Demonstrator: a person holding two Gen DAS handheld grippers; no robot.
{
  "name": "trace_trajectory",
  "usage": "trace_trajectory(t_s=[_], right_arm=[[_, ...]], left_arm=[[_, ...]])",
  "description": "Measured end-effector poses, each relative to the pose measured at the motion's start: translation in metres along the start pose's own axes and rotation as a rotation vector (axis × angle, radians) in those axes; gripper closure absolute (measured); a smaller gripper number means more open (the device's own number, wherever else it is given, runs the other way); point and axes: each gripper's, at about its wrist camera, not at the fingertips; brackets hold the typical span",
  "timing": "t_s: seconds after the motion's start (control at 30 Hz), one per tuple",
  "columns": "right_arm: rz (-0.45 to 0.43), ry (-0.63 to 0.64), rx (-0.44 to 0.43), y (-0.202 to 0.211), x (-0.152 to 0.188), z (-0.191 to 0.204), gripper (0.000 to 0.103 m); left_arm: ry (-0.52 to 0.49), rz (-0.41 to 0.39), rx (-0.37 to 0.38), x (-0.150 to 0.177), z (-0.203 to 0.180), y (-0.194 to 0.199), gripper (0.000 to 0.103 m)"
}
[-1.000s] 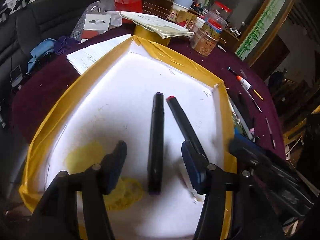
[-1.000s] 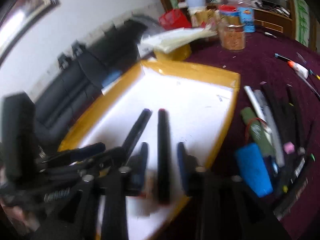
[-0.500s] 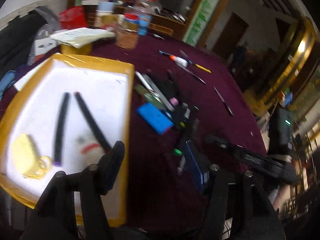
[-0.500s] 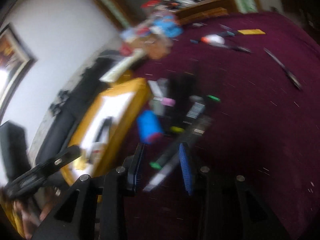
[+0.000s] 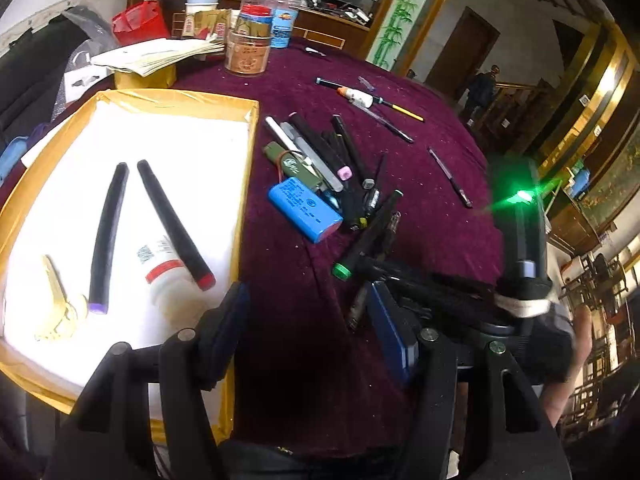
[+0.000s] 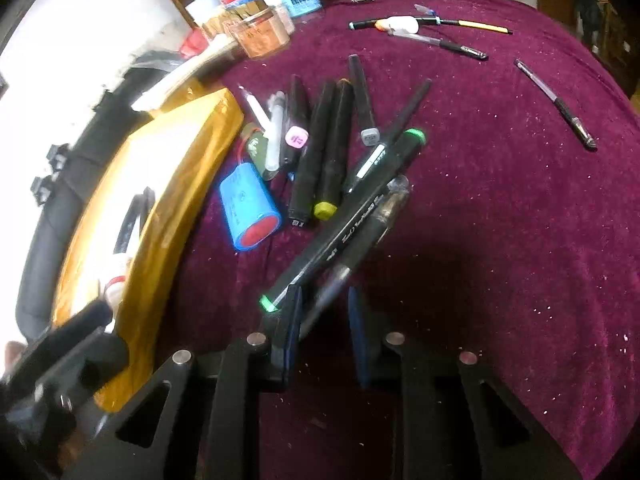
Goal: Organize rigid objects
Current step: 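Open both tools and withdraw them back over the marker pile, then grasp a clear pen with the right tool while the left tool grasps a green-capped marker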
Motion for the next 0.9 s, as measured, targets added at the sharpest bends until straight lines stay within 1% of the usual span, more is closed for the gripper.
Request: trace_trajectory(t_s=[0.1, 0.17, 0.2, 0.23, 0.27, 0.33, 0.47, 0.5, 0.53, 0.57, 0.63, 0.7, 0.73, 0.8, 0.83, 0.87, 0.9], right_arm=[[-0.024, 0.099, 0.092, -0.009, -0.003, 0.015, 0.082], [-0.027, 0.14, 0.113, -0.009, 0.001, 0.016, 0.084], [-0.026, 0.137, 0.106, -0.006, 0.003, 0.011, 0.085], [-0.025, 0.119, 0.102, -0.002, 0.005, 0.001, 0.09], [-0.026, 0.095, 0.105, 0.003, 0.008, -0.012, 0.093], [-0.036, 0.06, 0.128, 0.01, 0.012, -0.037, 0.097], [-0.069, -0.001, 0.184, 0.026, 0.014, -0.086, 0.097], [-0.083, -0.012, 0.171, 0.028, 0.016, -0.094, 0.097], [-0.1, -0.018, 0.14, 0.029, 0.018, -0.099, 0.097], [-0.118, -0.017, 0.128, 0.03, 0.019, -0.101, 0.097], [-0.166, 0.01, 0.144, 0.031, 0.025, -0.098, 0.097], [-0.167, 0.022, 0.165, 0.031, 0.025, -0.092, 0.097], [-0.168, 0.024, 0.167, 0.03, 0.024, -0.092, 0.097], [-0.17, 0.022, 0.159, 0.03, 0.023, -0.094, 0.097], [-0.17, 0.02, 0.152, 0.029, 0.022, -0.096, 0.097], [-0.17, 0.018, 0.145, 0.03, 0.022, -0.097, 0.097], [-0.17, 0.012, 0.138, 0.031, 0.023, -0.097, 0.097]], left_arm=[[0.006, -0.014, 0.004, -0.001, 0.0, -0.003, 0.043], [0.016, 0.006, 0.011, -0.002, -0.002, -0.007, 0.043], [0.009, 0.009, 0.02, -0.003, -0.004, -0.007, 0.043], [-0.001, 0.005, 0.023, -0.003, -0.005, -0.006, 0.043], [-0.023, -0.004, 0.02, -0.004, -0.008, -0.006, 0.043], [-0.041, -0.005, 0.02, -0.006, -0.012, -0.01, 0.043], [-0.097, 0.051, 0.06, -0.013, -0.032, -0.032, 0.043], [-0.121, 0.058, 0.066, -0.015, -0.038, -0.039, 0.043], [-0.144, 0.06, 0.07, -0.016, -0.043, -0.045, 0.043], [-0.181, 0.069, 0.075, -0.019, -0.052, -0.057, 0.043], [-0.208, 0.105, 0.058, -0.024, -0.059, -0.079, 0.044], [-0.203, 0.138, 0.051, -0.027, -0.061, -0.095, 0.049], [-0.202, 0.153, 0.052, -0.029, -0.061, -0.103, 0.056], [-0.19, 0.192, 0.028, -0.028, -0.062, -0.118, 0.073], [-0.197, 0.173, 0.003, -0.026, -0.064, -0.116, 0.089], [-0.205, 0.173, -0.017, -0.024, -0.065, -0.114, 0.089], [-0.196, 0.193, 0.014, -0.02, -0.065, -0.111, 0.089]])
Point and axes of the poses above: each gripper's, at about its wrist camera, not at the fingertips, and y roughly against the way its jaws point, z to its left, x to its underside, and after that the axes turned 3 degrees about -z, right-handed
